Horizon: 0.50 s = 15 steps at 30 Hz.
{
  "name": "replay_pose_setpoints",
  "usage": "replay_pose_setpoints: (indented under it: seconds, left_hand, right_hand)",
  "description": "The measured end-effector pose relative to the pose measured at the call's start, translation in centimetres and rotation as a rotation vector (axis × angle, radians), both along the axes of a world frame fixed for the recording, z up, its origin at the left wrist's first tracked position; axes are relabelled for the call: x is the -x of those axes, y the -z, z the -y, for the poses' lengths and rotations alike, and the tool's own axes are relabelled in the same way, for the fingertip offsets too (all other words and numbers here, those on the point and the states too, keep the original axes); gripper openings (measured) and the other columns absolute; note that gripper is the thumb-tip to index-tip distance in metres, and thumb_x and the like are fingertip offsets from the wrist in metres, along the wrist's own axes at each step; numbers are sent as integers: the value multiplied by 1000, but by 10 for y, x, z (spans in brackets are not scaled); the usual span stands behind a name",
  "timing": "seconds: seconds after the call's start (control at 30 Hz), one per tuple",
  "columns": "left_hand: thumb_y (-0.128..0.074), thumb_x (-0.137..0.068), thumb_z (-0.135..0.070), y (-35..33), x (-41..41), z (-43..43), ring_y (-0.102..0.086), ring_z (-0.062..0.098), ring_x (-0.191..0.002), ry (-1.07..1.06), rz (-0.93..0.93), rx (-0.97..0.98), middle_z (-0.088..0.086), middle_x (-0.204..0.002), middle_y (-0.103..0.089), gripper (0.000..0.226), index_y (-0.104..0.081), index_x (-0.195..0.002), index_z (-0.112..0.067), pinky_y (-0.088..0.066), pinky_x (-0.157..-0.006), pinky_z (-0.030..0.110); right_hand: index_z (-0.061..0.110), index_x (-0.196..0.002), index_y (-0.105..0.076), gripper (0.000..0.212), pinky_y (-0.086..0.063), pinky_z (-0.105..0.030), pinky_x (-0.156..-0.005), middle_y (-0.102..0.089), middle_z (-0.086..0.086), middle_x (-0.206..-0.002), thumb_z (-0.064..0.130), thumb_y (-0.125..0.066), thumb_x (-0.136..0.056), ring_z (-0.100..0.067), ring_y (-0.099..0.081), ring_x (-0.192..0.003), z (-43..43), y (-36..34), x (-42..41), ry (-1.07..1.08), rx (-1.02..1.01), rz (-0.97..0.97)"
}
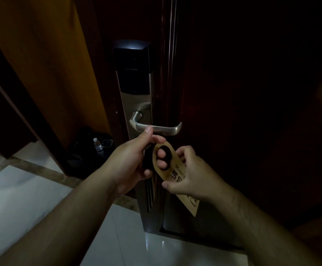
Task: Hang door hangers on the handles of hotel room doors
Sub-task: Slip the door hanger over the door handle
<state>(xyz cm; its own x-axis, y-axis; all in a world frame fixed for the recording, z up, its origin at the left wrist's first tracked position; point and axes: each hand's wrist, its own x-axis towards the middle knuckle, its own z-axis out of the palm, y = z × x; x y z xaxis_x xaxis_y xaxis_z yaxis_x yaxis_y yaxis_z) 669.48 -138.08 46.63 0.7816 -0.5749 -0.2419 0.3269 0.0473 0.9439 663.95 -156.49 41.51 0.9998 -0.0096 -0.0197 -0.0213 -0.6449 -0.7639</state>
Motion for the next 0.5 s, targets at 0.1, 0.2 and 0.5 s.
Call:
replay_pose_setpoints:
  seconds: [0.1,0.2,0.5]
  left_hand:
    - [-44,-93,-59,1,0,-2,-65,17,-75,-4,6,-19,5,-87,-67,52,-64,-117,-18,-43,-52,23]
    - [-45,-91,-60,3,1,-5,-66,19,-79,-20,6,-34,6,-92,-70,52,-66,-117,-19,-45,-54,24]
    - [-45,-94,-57,3,4,-5,-68,17,-78,-71,2,-38,6,-92,-73,49,-67,-113,-17,-45,-55,24]
  right_hand:
    - [38,-120,-31,78,-55,-22,-73,-52,19,-107,48,-84,-64,-1,-59,-95,2,0,4,-3,12,15]
    - [38,-120,-29,79,-55,-19,-70,-51,19,-107,45,-85,-65,-1,-59,-95,2,0,8,7,10,27]
    - [42,-122,-24,84,-53,-17,-70,-43,23,-112,42,-85,-66,0,-54,-99,8,-3,14,-4,50,56]
